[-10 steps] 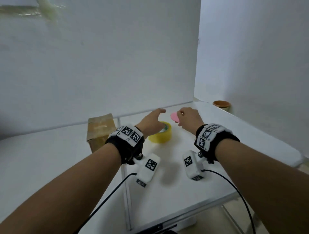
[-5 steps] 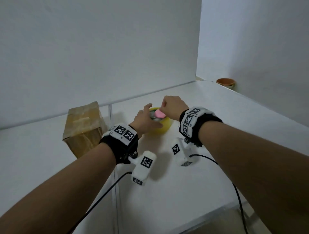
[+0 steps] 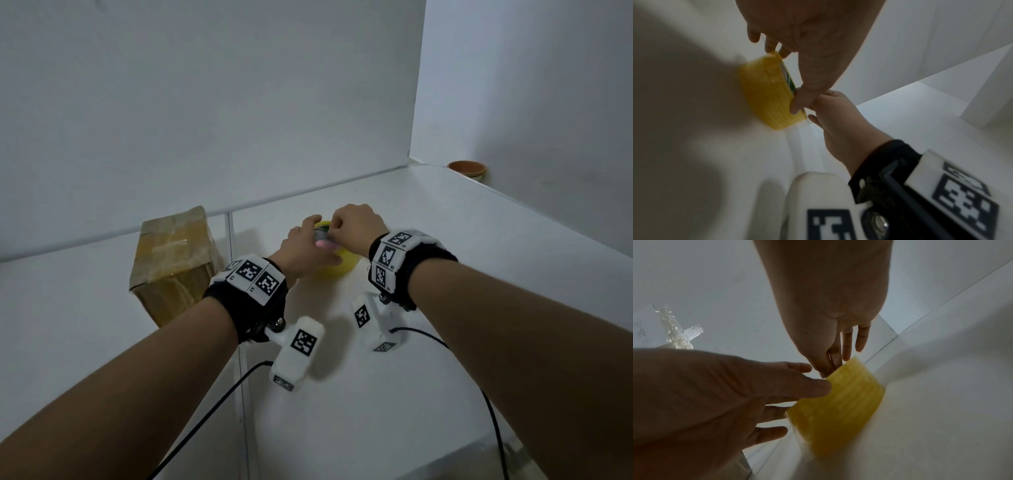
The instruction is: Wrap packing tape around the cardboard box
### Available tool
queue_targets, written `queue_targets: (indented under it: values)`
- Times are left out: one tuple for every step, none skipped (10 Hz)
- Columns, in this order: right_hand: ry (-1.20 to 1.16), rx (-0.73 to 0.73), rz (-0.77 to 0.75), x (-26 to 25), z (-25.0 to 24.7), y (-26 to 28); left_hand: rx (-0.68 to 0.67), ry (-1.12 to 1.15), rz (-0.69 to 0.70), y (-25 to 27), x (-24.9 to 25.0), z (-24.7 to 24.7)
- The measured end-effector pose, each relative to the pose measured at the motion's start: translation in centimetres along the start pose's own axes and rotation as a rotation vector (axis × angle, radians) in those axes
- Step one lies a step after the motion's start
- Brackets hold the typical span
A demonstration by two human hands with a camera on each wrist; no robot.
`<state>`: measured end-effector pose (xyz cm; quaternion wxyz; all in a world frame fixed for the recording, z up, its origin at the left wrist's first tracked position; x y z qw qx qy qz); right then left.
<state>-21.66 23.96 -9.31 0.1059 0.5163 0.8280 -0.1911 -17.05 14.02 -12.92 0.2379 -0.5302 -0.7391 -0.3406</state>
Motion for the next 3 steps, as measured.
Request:
queue_targets:
  values:
    - [-0.051, -0.007, 0.007, -0.2, 0.0, 0.4, 0.017, -0.011, -0.004, 0.0, -0.3, -0.5]
    - [-0.085, 0.003, -0.001, -0.6, -0.3, 0.8, 0.015, -0.006, 0.025, 0.3, -0.2, -1.0]
    - [-0.120, 0.018, 0.012, -0.6, -0.8, 1.2, 0.039, 0.027, 0.058, 1.6, 0.6, -2.1]
Point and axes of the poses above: each hand's wrist, its own y-axis away from the middle knuckle, its own z-axis out of the palm, x = y × z, the point moved 10 cm from there along -y, towards the middle knuckle, and after that the axes turned 10 degrees about -z, right-handed, at the moved point
